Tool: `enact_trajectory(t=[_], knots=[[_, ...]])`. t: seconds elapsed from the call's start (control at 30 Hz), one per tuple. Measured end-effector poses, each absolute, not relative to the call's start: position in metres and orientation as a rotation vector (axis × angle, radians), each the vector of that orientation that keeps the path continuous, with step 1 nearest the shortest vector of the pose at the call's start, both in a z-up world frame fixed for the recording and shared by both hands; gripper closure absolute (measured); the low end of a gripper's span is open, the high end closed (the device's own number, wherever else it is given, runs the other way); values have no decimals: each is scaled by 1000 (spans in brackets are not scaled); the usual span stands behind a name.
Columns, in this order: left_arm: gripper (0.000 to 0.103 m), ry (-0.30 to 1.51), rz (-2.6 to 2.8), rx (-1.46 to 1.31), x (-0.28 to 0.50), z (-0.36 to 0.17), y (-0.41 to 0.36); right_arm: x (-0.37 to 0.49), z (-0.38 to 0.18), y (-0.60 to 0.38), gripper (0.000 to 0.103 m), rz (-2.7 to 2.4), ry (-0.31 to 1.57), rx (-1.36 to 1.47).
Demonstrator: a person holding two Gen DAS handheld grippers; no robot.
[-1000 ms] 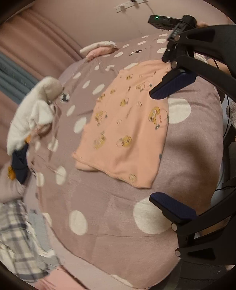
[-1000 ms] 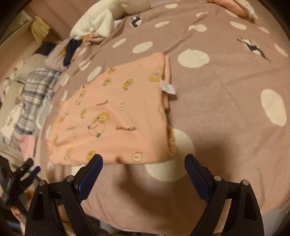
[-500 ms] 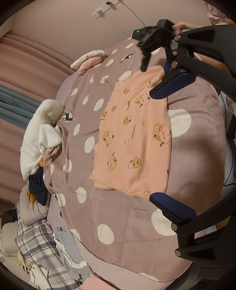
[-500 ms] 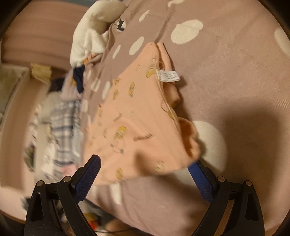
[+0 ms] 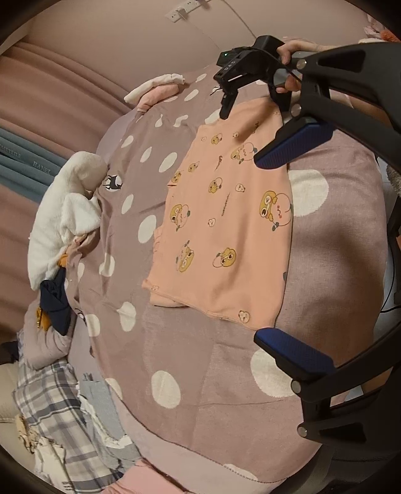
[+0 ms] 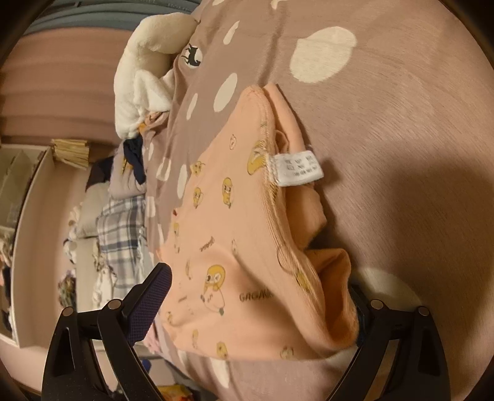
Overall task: Fold small clothes
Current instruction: 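Grasp the folded shirt's side edge with the right gripper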
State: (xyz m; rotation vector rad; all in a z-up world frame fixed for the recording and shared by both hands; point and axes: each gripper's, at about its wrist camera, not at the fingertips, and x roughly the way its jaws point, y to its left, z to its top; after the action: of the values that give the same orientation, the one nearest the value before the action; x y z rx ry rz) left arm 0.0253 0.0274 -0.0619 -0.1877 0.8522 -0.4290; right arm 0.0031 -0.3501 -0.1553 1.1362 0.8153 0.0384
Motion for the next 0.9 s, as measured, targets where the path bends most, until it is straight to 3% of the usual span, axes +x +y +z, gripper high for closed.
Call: enact_trajectory(t=[0.1,0.17,0.23,0.3,0.4,0.9], knots=[[0,858,-407,-180,26,-65,30,8,-155,-353,7,30,812,1136],[0,854,-386,-159,25,-66,30,8,-155,-358,13,15,813,1143],[0,849,-387,-147,24,-67,31,8,-152,-360,45,-41,836,1086],[0,853,-388,-138,23,-68,33,9,-150,-362,64,-95,860,1022],[0,855,-376,-142,25,-70,36,7,-153,-363,74,-99,856,1000],[0,886,-345,-207,22,-77,69,25,-98,-322,76,-53,810,859]])
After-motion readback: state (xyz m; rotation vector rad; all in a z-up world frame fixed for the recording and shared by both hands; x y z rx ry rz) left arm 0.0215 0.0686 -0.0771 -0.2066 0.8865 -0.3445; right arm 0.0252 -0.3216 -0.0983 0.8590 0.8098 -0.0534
